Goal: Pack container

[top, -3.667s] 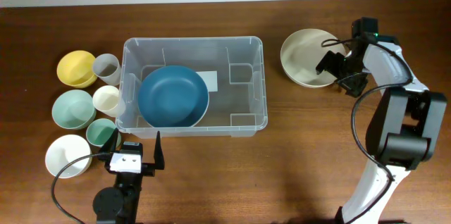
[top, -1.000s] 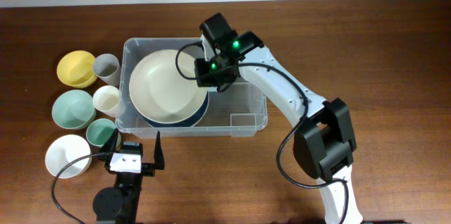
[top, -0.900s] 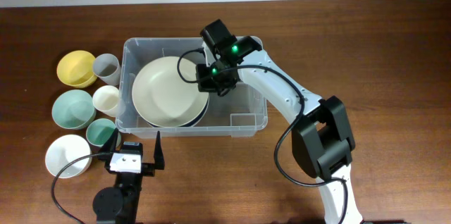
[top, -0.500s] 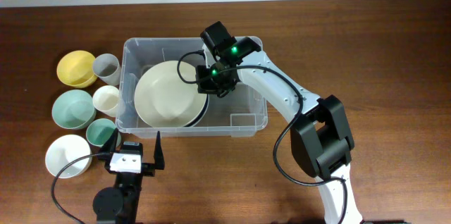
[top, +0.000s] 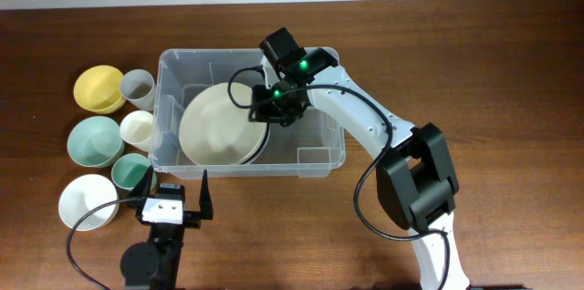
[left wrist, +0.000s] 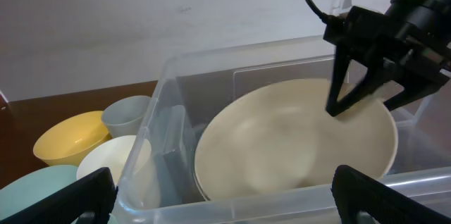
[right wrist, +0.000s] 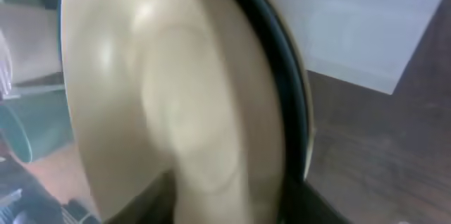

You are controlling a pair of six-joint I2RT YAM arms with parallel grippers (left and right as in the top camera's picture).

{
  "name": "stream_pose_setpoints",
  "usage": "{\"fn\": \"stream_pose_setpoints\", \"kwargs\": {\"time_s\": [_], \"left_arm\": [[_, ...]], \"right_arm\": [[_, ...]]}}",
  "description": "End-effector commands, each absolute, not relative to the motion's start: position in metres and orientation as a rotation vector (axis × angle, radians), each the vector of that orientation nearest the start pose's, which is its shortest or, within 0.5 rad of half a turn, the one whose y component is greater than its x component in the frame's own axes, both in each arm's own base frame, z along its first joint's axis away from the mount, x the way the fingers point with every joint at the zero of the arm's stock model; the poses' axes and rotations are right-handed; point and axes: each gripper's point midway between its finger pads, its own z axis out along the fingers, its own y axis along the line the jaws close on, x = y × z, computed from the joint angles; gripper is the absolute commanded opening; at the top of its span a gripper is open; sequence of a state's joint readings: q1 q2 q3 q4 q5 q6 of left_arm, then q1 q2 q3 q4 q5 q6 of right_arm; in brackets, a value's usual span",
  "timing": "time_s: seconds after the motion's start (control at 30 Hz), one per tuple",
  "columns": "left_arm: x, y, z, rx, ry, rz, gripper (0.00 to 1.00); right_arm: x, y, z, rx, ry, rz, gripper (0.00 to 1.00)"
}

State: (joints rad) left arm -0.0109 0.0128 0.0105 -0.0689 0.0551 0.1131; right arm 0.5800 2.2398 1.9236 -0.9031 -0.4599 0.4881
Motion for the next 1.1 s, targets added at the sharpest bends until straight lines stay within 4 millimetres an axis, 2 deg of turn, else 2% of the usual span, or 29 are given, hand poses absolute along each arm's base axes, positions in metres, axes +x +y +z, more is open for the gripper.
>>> {"fn": "stream_pose_setpoints", "kwargs": {"time_s": [0.0,0.1,0.2,0.27,0.4,0.47,0.53,0.57,0.6,0.63,0.67,0.7,0.73,0.77,0.83,0.87,0.93,0.97,1.0,1.07], "left_arm": [[0.246,-0.011,0.158,0.15,1.637,0.046,1.0],[0.246,-0.011,0.158,0.15,1.637,0.046,1.0],[0.246,-0.011,0.158,0.15,1.637,0.046,1.0],[0.246,-0.011,0.158,0.15,1.637,0.046,1.0],[0.246,-0.011,0.158,0.15,1.637,0.046,1.0],[0.246,-0.011,0.158,0.15,1.637,0.046,1.0],[0.246,-0.011,0.158,0.15,1.637,0.046,1.0],[0.246,-0.011,0.158,0.15,1.637,0.046,1.0],[0.246,-0.011,0.158,0.15,1.637,0.046,1.0],[0.246,-0.011,0.158,0.15,1.637,0.046,1.0],[0.246,-0.011,0.158,0.15,1.637,0.046,1.0],[0.246,-0.011,0.158,0.15,1.637,0.046,1.0],[0.246,-0.011,0.158,0.15,1.637,0.046,1.0],[0.246,-0.011,0.158,0.15,1.637,0.046,1.0],[0.246,-0.011,0.158,0.15,1.637,0.046,1.0],[0.246,-0.011,0.158,0.15,1.637,0.046,1.0],[0.246,-0.011,0.158,0.15,1.637,0.046,1.0],[0.246,-0.011,0.158,0.15,1.637,0.046,1.0],[0.246,-0.011,0.158,0.15,1.637,0.046,1.0],[0.246,-0.011,0.158,0.15,1.637,0.046,1.0]], "right_arm": [[0.382,0.352,0.091,-0.292,2.94,0.901,0.7],[0.382,0.352,0.091,-0.291,2.94,0.9,0.91],[0.38,0.351,0.09,-0.289,2.947,0.896,1.0],[0.381,0.349,0.09,-0.286,2.95,0.885,0.99],[0.392,0.333,0.087,-0.248,2.94,0.708,0.99],[0.398,0.32,0.096,-0.225,2.929,0.595,0.99],[0.406,0.305,0.118,-0.204,2.892,0.465,0.99],[0.41,0.299,0.13,-0.192,2.866,0.411,0.99],[0.419,0.286,0.157,-0.167,2.802,0.319,0.99],[0.423,0.28,0.169,-0.155,2.771,0.281,0.99],[0.435,0.263,0.212,-0.144,2.66,0.191,0.99],[0.439,0.257,0.227,-0.14,2.622,0.167,0.99],[0.446,0.244,0.255,-0.12,2.553,0.134,0.99],[0.449,0.236,0.269,-0.096,2.523,0.125,0.99],[0.456,0.206,0.315,-0.022,2.43,0.123,0.99],[0.458,0.177,0.343,0.047,2.38,0.124,0.99],[0.456,0.14,0.363,0.134,2.352,0.103,0.99],[0.452,0.104,0.371,0.214,2.354,0.066,0.99],[0.448,0.075,0.371,0.296,2.368,0.031,0.99],[0.436,0.021,0.358,0.471,2.426,-0.037,0.99]]}}
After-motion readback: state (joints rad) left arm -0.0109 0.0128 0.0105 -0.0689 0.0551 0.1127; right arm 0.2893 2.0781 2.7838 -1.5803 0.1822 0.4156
